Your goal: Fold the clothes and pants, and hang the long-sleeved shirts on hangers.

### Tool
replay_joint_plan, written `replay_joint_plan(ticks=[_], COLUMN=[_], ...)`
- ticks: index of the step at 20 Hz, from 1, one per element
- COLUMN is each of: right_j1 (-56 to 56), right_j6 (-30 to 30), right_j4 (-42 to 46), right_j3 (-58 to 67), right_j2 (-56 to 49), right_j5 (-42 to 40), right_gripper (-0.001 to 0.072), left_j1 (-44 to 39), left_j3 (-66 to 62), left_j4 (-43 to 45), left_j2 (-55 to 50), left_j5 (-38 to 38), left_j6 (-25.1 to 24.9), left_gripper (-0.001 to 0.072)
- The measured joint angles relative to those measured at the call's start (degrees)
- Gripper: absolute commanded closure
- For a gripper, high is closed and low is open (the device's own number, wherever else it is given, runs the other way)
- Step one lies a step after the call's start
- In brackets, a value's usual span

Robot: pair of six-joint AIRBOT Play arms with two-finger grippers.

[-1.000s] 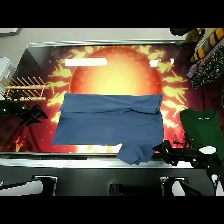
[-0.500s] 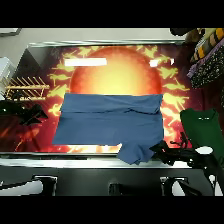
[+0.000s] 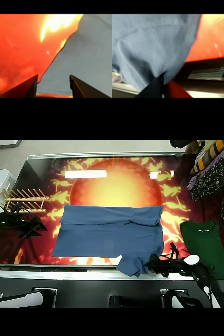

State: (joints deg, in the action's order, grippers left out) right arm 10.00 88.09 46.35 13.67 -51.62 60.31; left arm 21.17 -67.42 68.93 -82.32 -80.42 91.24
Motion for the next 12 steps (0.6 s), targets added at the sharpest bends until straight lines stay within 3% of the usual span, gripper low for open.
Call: replay_joint_plan(ticks=[4,12], right_j1=[-0.44,-0.55], right_j6=[0.07,-1.03], right_j4=[-0.35,-0.63], right_j3=[2.47,5.79], right_j2=[0.02,0.02], right_j5=[0.81,2.29], right_gripper=[0.0683,0.0683], left_j1=[3.08,10.05], left_j3=[4.31,18.38], left_j4=[-0.31,-6.29], left_j2=[0.94,1.68], left_j5=[-0.46,0.17], left_j6=[-1.14,-9.90], left_gripper=[0.0250,0.0250])
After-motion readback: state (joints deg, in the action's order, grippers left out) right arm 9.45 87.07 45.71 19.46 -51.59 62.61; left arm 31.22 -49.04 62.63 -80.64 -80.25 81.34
